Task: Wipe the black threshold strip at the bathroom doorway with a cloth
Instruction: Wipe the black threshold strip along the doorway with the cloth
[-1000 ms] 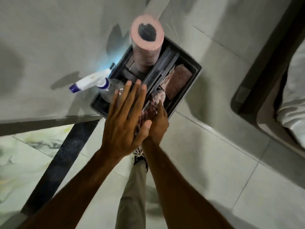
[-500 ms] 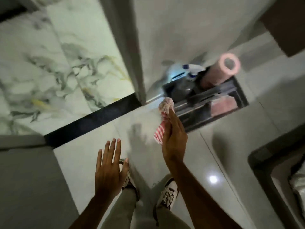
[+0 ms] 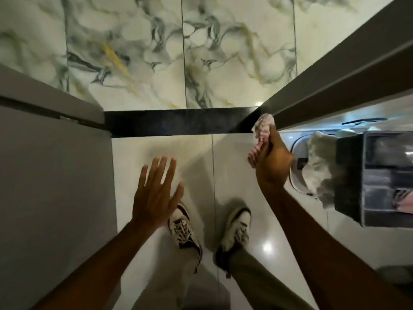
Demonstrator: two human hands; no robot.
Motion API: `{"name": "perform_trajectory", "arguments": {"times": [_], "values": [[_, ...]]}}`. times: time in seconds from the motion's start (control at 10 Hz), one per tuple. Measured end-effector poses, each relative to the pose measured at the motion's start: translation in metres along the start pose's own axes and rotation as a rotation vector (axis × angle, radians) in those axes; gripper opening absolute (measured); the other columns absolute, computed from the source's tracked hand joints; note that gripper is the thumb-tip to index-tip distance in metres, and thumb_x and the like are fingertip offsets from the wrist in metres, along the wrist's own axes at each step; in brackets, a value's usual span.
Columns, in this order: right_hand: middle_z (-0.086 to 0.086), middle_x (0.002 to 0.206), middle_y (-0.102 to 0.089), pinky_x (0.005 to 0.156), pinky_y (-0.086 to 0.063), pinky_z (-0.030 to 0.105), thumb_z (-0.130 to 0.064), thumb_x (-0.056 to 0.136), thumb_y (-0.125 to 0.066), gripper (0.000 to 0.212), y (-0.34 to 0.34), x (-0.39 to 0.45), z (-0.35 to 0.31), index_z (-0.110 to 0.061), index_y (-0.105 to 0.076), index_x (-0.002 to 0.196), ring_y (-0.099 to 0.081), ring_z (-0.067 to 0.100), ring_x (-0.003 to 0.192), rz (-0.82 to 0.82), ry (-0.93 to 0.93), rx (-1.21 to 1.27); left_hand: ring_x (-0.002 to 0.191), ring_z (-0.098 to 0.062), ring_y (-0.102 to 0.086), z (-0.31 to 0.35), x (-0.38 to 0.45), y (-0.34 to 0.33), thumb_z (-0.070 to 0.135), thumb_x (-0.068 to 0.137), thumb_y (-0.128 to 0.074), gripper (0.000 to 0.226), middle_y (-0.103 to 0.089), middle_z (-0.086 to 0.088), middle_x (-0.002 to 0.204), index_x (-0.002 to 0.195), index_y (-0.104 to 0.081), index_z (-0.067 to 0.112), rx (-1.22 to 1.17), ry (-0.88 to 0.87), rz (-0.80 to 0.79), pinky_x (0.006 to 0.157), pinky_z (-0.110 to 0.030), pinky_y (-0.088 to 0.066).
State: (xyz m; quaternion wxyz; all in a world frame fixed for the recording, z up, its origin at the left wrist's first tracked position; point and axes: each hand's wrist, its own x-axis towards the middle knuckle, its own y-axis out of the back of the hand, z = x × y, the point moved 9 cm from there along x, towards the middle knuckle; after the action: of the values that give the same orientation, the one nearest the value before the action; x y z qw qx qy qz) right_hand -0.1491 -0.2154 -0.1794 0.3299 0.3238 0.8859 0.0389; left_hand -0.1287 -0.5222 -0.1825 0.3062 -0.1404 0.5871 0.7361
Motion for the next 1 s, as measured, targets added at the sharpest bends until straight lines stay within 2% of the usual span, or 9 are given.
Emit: {"name": "perform_trajectory", "arguments": {"times": [0.1, 0.2, 0.3, 0.4, 0.5, 0.6, 0.8, 0.9, 1.0], "values": [[0.056, 0.118, -0.052, 0.051, -0.061, 0.033, -0.044, 0.114, -0.053, 0.063, -0.038, 0.062, 0.053, 0.015, -0.055, 0.133, -0.05, 0.062, 0.096, 0.013, -0.062, 0.217, 0.164, -0.04, -0.027, -0.035, 0.069, -0.033, 0.061, 0.107, -0.017, 0.08, -0.033, -0.02, 0.175, 0.169, -0.03, 0.012, 0.117, -0.063, 0.062, 0.135, -0.062, -0.023], [0.024, 0.116, -0.078, 0.064, -0.061, 0.014, -0.056, 0.109, -0.057, 0.056, -0.062, 0.126, 0.117, -0.011, -0.07, 0.14, -0.076, 0.04, 0.096, 0.101, -0.119, 0.25, 0.162, -0.042, -0.033, -0.056, 0.138, -0.094, 0.06, 0.106, -0.023, 0.079, -0.036, -0.022, 0.173, 0.167, -0.034, 0.011, 0.171, -0.202, 0.067, 0.132, -0.064, -0.028], [0.002, 0.134, -0.077, 0.092, -0.065, 0.037, -0.065, 0.103, -0.061, 0.054, -0.099, 0.195, 0.184, -0.032, -0.066, 0.145, -0.072, 0.03, 0.126, 0.108, -0.141, 0.17, 0.163, -0.041, -0.029, -0.069, 0.223, -0.176, 0.067, 0.106, -0.012, 0.084, -0.031, -0.018, 0.175, 0.168, -0.034, 0.014, 0.176, -0.242, -0.037, 0.133, -0.063, -0.024], [-0.012, 0.137, -0.065, 0.115, -0.054, 0.055, -0.056, 0.11, -0.049, 0.024, -0.142, 0.259, 0.227, -0.064, -0.062, 0.129, -0.064, 0.018, 0.126, -0.004, 0.152, -0.337, 0.167, -0.04, -0.018, -0.082, 0.289, -0.265, 0.069, 0.104, -0.008, 0.084, -0.018, -0.016, 0.18, 0.17, -0.021, 0.018, 0.209, -0.31, -0.035, 0.136, -0.061, -0.012], [0.015, 0.159, -0.057, 0.123, -0.046, 0.056, -0.043, 0.112, -0.043, 0.048, -0.16, 0.29, 0.258, -0.026, -0.059, 0.154, -0.058, 0.037, 0.143, 0.116, 0.557, -0.881, 0.168, -0.04, -0.011, -0.094, 0.325, -0.315, 0.059, 0.106, -0.027, 0.077, -0.011, -0.016, 0.181, 0.171, -0.017, 0.02, 0.236, -0.33, 0.07, 0.136, -0.065, -0.008], [0.029, 0.168, -0.041, 0.131, -0.038, 0.057, -0.03, 0.114, -0.047, 0.058, -0.179, 0.317, 0.259, 0.002, -0.044, 0.161, -0.041, 0.047, 0.157, 0.246, 0.763, -0.971, 0.169, -0.036, -0.013, -0.104, 0.329, -0.321, 0.054, 0.108, -0.033, 0.072, -0.016, -0.013, 0.182, 0.172, -0.023, 0.021, 0.216, -0.392, 0.265, 0.137, -0.062, -0.006], [0.019, 0.18, -0.018, 0.141, -0.013, 0.048, -0.033, 0.118, -0.036, 0.06, -0.222, 0.335, 0.228, -0.007, -0.023, 0.171, -0.011, 0.035, 0.169, 0.236, 0.767, -0.898, 0.17, -0.031, -0.013, -0.104, 0.327, -0.32, 0.054, 0.108, -0.03, 0.072, -0.009, -0.005, 0.183, 0.172, -0.02, 0.025, 0.223, -0.403, 0.297, 0.137, -0.06, -0.009], [0.023, 0.178, -0.02, 0.135, -0.029, 0.058, -0.024, 0.116, -0.035, 0.057, -0.203, 0.307, 0.262, -0.005, -0.029, 0.169, -0.016, 0.038, 0.168, 0.107, 0.812, -1.042, 0.169, -0.032, -0.015, -0.104, 0.325, -0.316, 0.051, 0.104, -0.042, 0.077, -0.014, -0.008, 0.182, 0.172, -0.022, 0.023, 0.243, -0.402, 0.317, 0.137, -0.061, -0.009], [0.029, 0.169, -0.04, 0.12, -0.05, 0.062, -0.012, 0.106, -0.053, 0.057, -0.154, 0.307, 0.271, 0.001, -0.045, 0.161, -0.037, 0.047, 0.158, 0.288, 0.753, -1.017, 0.169, -0.033, -0.014, -0.105, 0.328, -0.319, 0.051, 0.104, -0.042, 0.076, -0.013, -0.009, 0.183, 0.172, -0.024, 0.022, 0.257, -0.416, 0.341, 0.137, -0.06, -0.005]]}}
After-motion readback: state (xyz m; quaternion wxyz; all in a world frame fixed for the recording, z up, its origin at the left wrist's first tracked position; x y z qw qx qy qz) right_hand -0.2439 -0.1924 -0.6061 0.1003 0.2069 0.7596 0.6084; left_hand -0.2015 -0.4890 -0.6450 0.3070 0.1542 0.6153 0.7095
